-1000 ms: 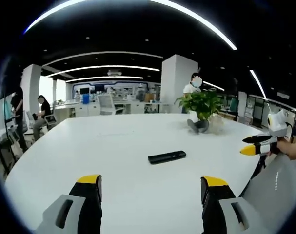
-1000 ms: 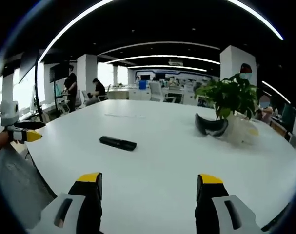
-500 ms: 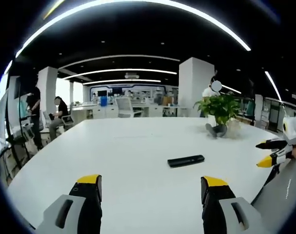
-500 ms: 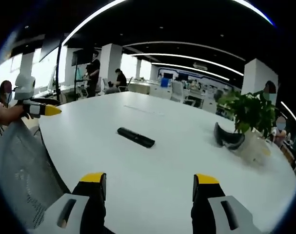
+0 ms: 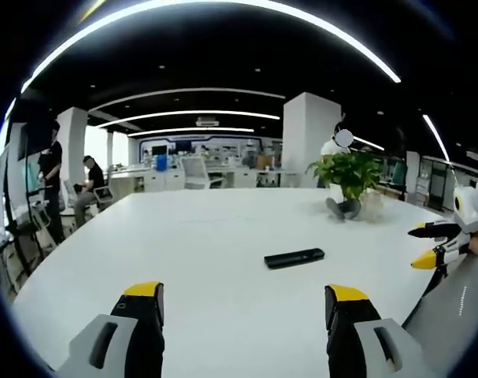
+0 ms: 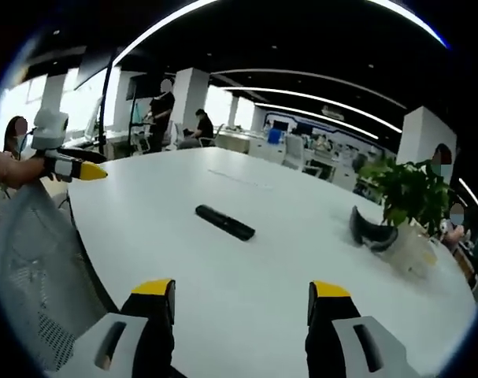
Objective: Press the specified remote control buttons in sequence, fully releasing each button before pressing the next.
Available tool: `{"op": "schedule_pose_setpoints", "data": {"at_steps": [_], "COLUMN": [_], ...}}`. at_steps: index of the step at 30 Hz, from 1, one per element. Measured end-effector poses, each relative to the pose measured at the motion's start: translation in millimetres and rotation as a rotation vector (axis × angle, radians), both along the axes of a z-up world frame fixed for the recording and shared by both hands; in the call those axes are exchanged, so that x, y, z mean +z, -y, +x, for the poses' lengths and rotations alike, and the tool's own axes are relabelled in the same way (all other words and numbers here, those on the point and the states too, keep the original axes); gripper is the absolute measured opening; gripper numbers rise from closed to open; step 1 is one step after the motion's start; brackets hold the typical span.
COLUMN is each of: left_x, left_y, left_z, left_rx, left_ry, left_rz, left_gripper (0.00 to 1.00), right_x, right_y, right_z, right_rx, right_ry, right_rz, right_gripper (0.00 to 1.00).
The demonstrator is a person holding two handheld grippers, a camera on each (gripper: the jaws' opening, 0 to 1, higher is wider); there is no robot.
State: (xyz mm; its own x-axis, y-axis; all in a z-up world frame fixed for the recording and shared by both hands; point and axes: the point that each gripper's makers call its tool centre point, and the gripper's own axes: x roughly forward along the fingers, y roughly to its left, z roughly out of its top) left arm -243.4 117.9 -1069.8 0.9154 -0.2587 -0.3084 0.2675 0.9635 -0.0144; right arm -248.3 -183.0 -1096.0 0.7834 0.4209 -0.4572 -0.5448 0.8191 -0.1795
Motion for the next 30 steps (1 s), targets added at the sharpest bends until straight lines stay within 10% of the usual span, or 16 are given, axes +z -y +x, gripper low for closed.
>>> {"op": "schedule_pose_setpoints", "data": {"at_steps": [14, 19, 30], "left_x": [-9.5, -1.7, -17.4], "left_y": [25.3, 53.5, 59.2], "left_z": [-9.7, -20.0, 29.6], "left_rx": [-0.160, -0.325, -0.530], "left_ry": [-0.078, -0.106, -0.271], "left_rz": [-0.074, -0.232, -0.064], "left_gripper": [0.92, 1.00, 0.95], "right_x": [-7.8, -9.4, -15.9], "right_y": [13.3, 32.1, 32.6], "right_z": [2.1, 6.4, 2.7], "right_rx": [-0.070, -0.178, -0.195], "right_ry": [-0.046, -0.063, -0.104], "right_rz": [-0.010, 0.009, 0.021], "right_gripper": [0.66, 0.67, 0.66]}}
